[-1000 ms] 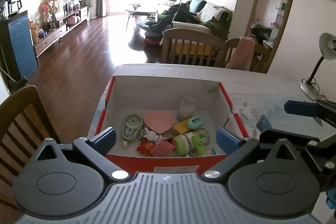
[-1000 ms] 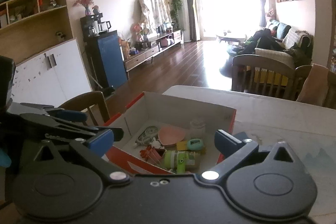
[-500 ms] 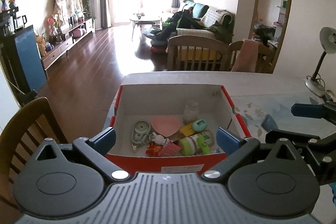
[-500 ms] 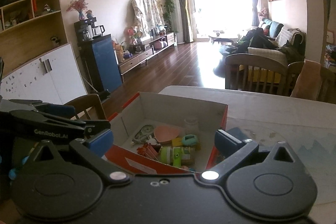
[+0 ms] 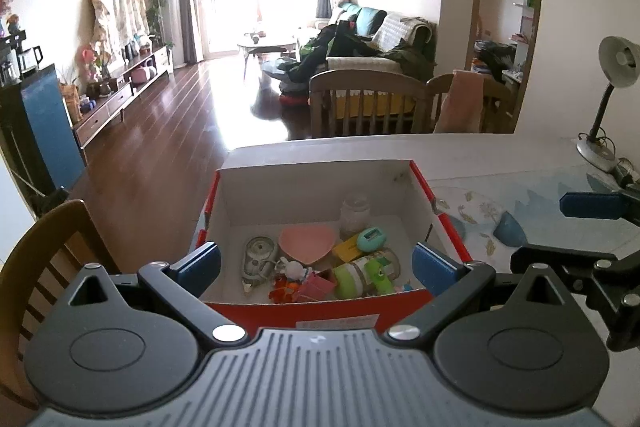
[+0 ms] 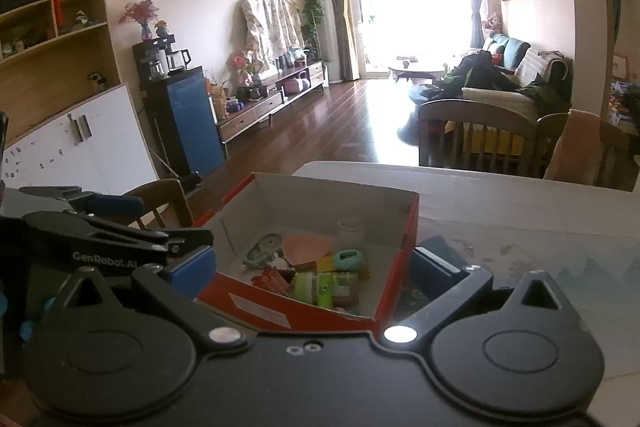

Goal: Organize rigid objects

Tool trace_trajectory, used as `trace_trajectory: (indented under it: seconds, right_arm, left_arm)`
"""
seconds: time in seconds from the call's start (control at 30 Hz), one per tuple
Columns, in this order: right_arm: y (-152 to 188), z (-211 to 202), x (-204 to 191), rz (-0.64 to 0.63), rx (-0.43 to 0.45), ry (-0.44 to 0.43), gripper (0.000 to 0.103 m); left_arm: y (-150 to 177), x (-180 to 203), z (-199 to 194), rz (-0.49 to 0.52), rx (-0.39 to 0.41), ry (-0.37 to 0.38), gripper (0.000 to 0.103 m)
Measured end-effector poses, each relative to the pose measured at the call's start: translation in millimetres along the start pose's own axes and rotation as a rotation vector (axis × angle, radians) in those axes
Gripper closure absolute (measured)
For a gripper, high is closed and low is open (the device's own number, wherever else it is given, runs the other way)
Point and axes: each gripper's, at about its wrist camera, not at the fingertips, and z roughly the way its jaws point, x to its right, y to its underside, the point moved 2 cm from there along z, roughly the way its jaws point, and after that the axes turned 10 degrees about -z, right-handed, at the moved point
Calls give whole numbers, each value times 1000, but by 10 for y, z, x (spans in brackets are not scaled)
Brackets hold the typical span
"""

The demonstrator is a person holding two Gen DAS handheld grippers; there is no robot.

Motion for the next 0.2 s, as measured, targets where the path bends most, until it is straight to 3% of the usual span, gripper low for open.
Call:
trace_trajectory:
  seconds: [0.2]
  right_arm:
    - [78, -50, 181, 19, -15, 27, 1]
  left_arm:
    - [-16, 60, 26, -18, -6, -2, 1]
